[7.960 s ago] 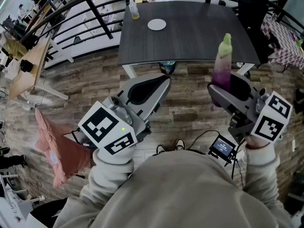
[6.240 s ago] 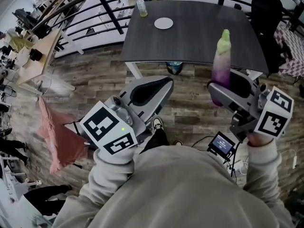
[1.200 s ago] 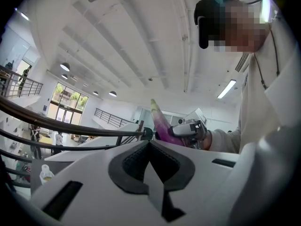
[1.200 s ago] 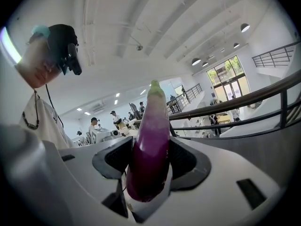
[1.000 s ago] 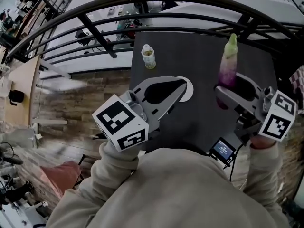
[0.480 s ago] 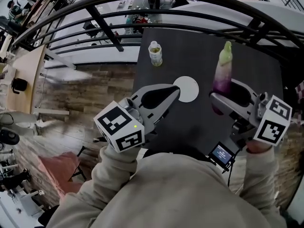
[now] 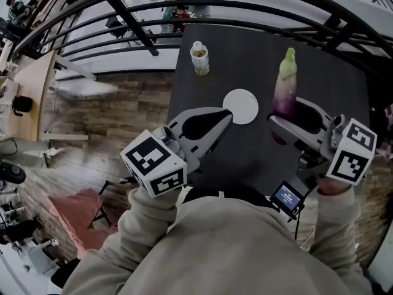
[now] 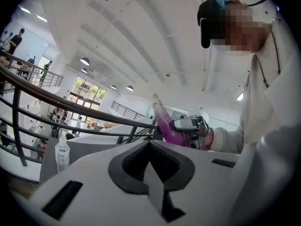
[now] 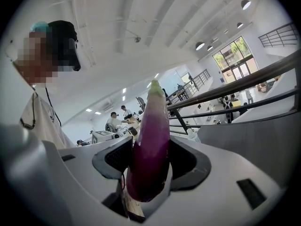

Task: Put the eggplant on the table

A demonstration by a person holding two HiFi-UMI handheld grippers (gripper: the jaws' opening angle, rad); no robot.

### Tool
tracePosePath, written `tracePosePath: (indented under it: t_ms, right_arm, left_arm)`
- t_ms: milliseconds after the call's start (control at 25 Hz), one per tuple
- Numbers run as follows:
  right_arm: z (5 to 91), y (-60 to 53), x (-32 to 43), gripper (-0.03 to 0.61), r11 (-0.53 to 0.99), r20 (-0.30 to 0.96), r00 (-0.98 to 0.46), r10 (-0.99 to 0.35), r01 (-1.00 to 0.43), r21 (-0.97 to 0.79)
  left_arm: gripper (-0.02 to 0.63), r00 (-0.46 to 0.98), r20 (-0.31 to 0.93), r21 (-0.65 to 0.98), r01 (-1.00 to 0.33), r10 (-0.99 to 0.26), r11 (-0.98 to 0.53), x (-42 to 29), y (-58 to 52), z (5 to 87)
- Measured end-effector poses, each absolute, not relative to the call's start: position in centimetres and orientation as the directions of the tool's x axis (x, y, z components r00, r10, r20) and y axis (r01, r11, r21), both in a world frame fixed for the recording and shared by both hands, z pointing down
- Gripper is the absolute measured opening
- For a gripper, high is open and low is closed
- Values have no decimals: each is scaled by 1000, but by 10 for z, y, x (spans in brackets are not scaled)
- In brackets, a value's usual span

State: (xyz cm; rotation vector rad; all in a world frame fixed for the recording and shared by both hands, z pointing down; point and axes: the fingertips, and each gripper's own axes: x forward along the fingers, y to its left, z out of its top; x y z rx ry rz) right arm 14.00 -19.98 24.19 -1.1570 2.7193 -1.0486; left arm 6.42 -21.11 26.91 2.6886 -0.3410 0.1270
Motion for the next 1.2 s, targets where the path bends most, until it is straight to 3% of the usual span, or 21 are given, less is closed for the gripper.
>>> tracePosePath:
  t_ms: [1200]
  right_arm:
    - [371, -229, 128, 245, 419, 433, -754, -493, -643, -641]
  left_arm:
    - [5, 941, 174, 502, -339, -292, -796, 37, -211, 325]
